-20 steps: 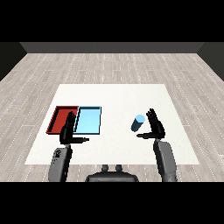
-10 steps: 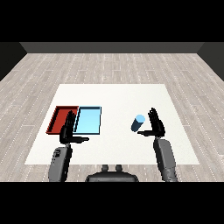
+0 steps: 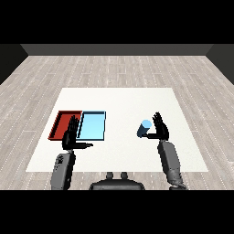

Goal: Pick the blue can and put it in the blue box

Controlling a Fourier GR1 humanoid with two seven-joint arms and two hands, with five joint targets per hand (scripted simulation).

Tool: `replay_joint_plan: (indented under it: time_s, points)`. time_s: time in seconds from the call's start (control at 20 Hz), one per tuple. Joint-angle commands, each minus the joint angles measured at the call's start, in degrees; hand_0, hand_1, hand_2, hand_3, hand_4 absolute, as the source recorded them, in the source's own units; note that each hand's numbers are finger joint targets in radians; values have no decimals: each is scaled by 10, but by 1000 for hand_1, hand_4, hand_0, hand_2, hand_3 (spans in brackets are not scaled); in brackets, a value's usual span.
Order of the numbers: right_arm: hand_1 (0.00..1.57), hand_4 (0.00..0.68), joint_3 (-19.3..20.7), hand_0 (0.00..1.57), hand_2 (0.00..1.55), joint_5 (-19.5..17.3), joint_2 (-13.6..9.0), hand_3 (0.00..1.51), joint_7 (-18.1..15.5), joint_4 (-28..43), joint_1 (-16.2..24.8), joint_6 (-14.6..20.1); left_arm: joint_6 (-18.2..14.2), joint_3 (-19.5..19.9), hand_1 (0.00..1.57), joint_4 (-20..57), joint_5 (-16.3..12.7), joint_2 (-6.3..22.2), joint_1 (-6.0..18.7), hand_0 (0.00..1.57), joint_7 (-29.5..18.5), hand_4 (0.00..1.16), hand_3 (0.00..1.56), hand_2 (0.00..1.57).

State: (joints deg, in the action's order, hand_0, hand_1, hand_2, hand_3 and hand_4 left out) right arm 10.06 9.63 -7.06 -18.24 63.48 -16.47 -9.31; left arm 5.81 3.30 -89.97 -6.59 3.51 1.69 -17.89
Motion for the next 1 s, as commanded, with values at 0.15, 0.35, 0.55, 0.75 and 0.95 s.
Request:
replay_joint_plan:
  time_s: [0.15, 0.35, 0.55, 0.75, 0.95]
  points:
    - [0, 0, 0, 0, 0, 12, -3, 0, -11, -50, -13, -16, 28, 27, 0, 35, -21, 20, 21, 0, -13, 0, 0, 0]
    - [0, 0, -1, 0, 0, 6, 10, 0, -32, -93, -44, 8, 23, 27, 0, -14, -30, 18, 7, 0, 15, 0, 0, 0]
    - [0, 0, 11, 0, 0, 9, 22, 0, -67, -201, -104, 4, 19, 11, 0, -56, -21, 7, -44, 0, 19, 0, 0, 0]
    - [0, 0, 11, 0, 0, 18, 18, 0, -52, -207, -104, 9, 2, 15, 0, -34, -15, 1, -10, 0, 28, 0, 0, 0]
    - [0, 0, 23, 0, 0, 27, 1, 0, -52, -248, -144, 2, 24, 27, 0, -6, -19, 13, -17, 0, -5, 0, 0, 0]
